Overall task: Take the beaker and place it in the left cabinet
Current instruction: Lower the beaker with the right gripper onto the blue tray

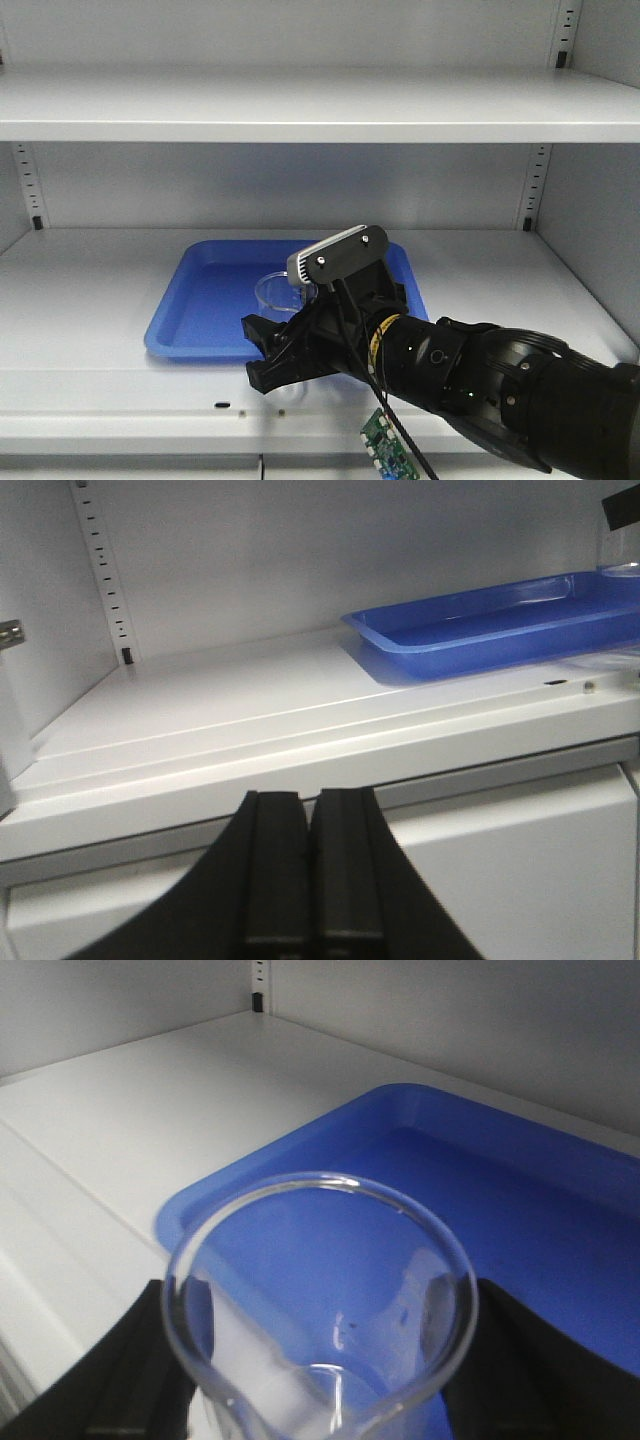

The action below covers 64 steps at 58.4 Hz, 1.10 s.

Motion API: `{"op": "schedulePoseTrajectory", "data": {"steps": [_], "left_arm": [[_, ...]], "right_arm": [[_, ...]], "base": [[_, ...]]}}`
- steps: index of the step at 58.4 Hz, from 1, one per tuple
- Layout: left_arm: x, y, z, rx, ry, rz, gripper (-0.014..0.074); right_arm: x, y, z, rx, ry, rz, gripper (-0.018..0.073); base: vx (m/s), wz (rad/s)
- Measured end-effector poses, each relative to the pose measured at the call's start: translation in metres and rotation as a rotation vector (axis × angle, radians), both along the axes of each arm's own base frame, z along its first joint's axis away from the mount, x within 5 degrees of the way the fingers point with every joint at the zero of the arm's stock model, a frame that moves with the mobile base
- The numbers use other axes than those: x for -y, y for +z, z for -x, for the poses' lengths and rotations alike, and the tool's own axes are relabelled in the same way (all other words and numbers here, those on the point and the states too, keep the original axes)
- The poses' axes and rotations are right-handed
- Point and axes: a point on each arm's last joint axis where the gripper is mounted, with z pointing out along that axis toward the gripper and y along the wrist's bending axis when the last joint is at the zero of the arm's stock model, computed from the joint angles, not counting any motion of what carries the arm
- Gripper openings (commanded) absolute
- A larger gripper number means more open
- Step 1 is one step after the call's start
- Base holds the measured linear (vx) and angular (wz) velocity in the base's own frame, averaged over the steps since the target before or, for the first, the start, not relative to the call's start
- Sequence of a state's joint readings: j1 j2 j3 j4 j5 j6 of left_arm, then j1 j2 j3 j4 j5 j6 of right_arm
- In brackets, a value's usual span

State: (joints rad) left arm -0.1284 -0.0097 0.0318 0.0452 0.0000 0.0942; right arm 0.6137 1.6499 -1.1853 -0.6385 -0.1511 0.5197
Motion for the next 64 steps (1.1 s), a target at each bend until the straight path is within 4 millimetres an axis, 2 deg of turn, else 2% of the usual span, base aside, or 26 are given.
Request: {"op": "schedulePoseTrajectory", "data": {"steps": [31, 64], "left_arm": [[0.0, 0.0, 0.0, 0.0, 0.0, 0.0, 0.0001], [0.0, 0.0, 0.0, 0.0, 0.0, 0.0, 0.0001]], "right_arm": [[0.0, 0.0, 0.0, 0.0, 0.0, 0.0, -0.0001], [-0.0003, 0.0004, 0.0001, 0.003, 0.003, -0.004, -0.0001]], "base": [[0.14, -0.08], [0.02, -0.02]]}}
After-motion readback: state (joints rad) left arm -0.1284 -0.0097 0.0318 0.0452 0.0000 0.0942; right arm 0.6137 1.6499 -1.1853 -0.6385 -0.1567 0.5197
